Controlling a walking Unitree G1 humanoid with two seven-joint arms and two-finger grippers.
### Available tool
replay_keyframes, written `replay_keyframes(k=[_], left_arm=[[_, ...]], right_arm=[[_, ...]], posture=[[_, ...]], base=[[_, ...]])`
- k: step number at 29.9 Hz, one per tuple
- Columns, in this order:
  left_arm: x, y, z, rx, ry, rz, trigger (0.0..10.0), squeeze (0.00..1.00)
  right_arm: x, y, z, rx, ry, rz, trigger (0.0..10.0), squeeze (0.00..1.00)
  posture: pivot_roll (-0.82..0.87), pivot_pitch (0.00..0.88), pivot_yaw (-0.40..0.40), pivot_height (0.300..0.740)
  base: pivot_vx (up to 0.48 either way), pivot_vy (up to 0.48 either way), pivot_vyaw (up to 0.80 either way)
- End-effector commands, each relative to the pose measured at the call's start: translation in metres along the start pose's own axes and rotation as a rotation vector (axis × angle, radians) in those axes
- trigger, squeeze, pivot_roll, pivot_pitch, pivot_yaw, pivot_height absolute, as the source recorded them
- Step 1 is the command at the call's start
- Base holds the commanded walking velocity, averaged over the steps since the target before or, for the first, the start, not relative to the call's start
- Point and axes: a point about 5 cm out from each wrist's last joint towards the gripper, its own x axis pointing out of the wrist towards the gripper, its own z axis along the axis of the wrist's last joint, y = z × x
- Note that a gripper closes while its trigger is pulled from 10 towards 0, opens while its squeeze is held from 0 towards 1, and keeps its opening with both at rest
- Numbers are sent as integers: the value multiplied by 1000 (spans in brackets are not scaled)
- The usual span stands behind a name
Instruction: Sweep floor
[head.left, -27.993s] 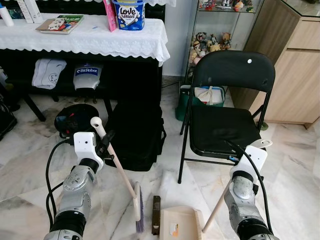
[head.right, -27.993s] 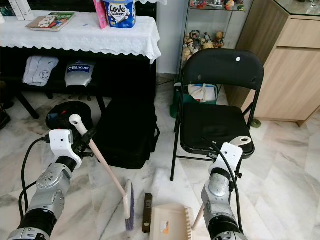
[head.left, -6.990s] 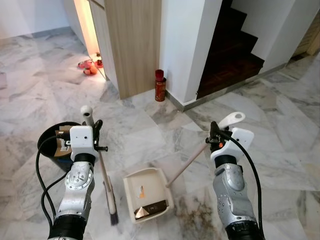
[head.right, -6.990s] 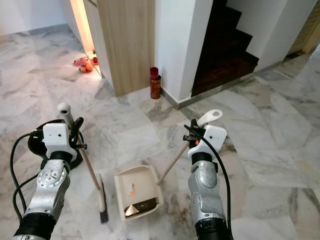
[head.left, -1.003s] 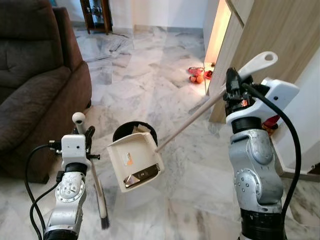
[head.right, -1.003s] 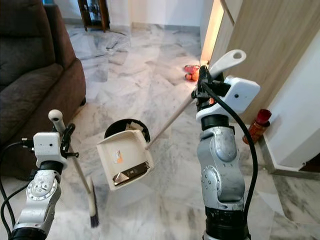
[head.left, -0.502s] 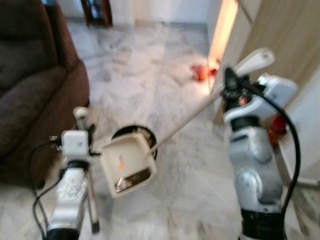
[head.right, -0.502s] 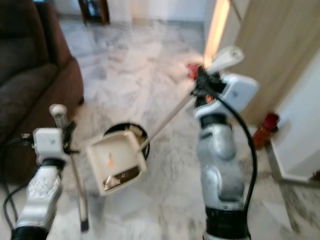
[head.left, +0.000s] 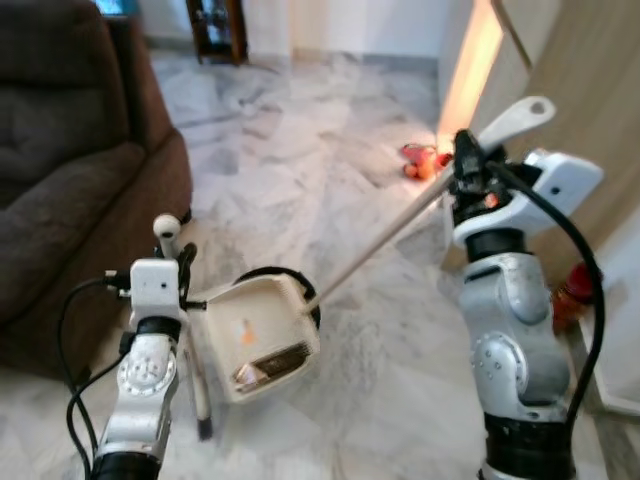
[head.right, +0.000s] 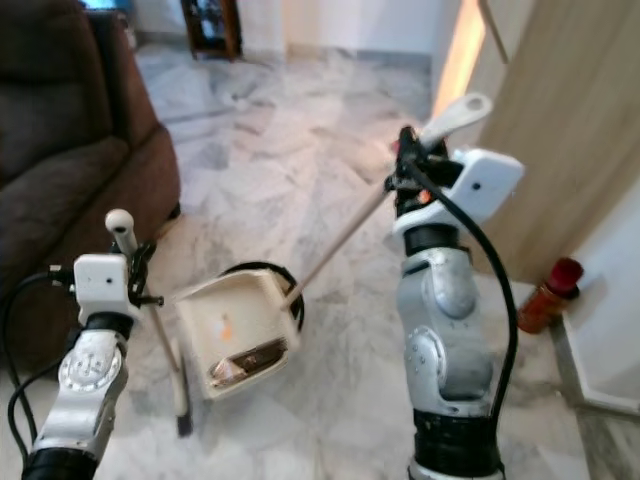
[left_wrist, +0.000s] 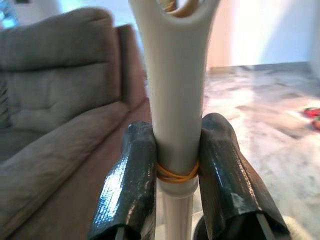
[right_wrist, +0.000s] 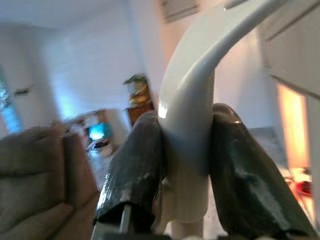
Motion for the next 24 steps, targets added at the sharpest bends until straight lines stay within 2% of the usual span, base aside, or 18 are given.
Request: replay_keyframes(k=[1, 17, 24], left_arm=[[2, 3, 6, 14, -33, 5, 10000, 16], [3, 3, 7, 12, -39, 7, 10000, 16], [4, 2, 7, 12, -40, 8, 10000, 20]], right_arm=[[2, 10, 15, 39, -74, 35, 10000, 0], [2, 11, 15, 40, -72, 44, 10000, 0], [2, 12, 15, 41, -74, 54, 10000, 0]], posture=[[4, 57, -14, 740], [4, 57, -14, 740], [5, 57, -17, 740]], base=[[319, 0, 0], [317, 0, 0], [317, 0, 588]])
